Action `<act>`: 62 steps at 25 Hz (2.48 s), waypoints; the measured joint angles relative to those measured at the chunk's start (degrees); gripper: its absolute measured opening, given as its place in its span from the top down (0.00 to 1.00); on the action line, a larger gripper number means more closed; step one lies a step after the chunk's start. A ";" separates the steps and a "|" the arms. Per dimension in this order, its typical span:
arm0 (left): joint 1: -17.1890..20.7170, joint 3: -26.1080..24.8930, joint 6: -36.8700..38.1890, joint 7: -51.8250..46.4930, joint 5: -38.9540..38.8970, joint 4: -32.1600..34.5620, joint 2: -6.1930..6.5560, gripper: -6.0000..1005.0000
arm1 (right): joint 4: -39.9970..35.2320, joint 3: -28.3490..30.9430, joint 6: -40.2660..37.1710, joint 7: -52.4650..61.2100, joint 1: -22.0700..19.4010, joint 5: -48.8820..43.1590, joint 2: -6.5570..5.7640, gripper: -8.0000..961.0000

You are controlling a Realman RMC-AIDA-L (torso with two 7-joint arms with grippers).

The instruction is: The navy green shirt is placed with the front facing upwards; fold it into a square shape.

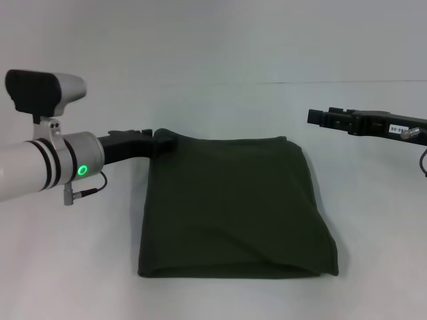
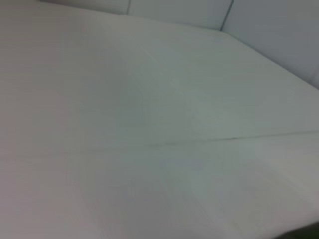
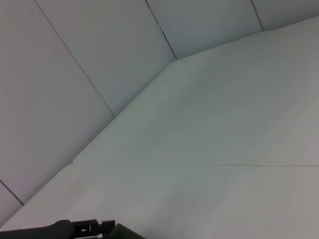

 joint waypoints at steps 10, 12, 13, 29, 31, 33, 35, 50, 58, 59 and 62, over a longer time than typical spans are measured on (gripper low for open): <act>-0.10 1.19 -1.60 -0.14 -0.58 0.13 -0.02 0.52 | 0.15 -0.01 0.09 0.00 0.08 -0.29 0.00 0.25; -0.34 1.14 -2.07 -0.25 -0.63 0.09 -0.02 0.59 | 0.15 -0.01 0.09 0.00 0.03 -0.29 0.05 0.25; -0.47 1.14 -2.20 -0.37 -0.63 0.03 -0.02 0.62 | 0.15 -0.01 0.09 -0.01 -0.01 -0.28 0.08 0.25; -1.68 1.47 -2.27 -3.12 -0.27 -0.32 0.10 0.95 | 0.25 0.00 0.18 -0.53 -0.01 -0.12 0.61 0.25; -1.90 1.50 -2.26 -3.43 -0.23 -0.32 0.13 0.95 | 0.24 0.05 0.55 -0.58 -0.07 -0.13 0.69 0.25; -1.98 1.51 -2.26 -4.00 -0.18 -0.33 0.22 0.95 | 0.24 0.06 1.13 -0.60 -0.08 -0.30 0.74 0.25; -2.04 1.39 -2.25 -4.33 -0.16 -0.33 0.33 0.95 | 0.25 0.08 1.33 -0.60 -0.13 -0.34 0.74 0.25; -3.62 1.30 -2.27 -6.08 -0.12 -0.23 0.67 0.96 | 1.18 -1.23 0.21 2.54 0.18 -2.04 -0.23 0.25; -2.81 0.78 -2.36 -6.12 -0.57 0.33 0.69 0.94 | 0.74 -1.28 -6.74 11.99 -0.09 -7.47 -2.56 0.25; -2.64 0.40 -2.38 -6.12 -0.64 0.43 0.69 0.93 | 0.86 -1.27 -7.39 12.78 -0.19 -7.63 -2.96 0.25; -2.22 -0.96 -2.32 -6.14 -0.66 0.80 0.69 0.89 | 1.11 -1.03 -9.72 16.13 -0.73 -8.72 -4.14 0.25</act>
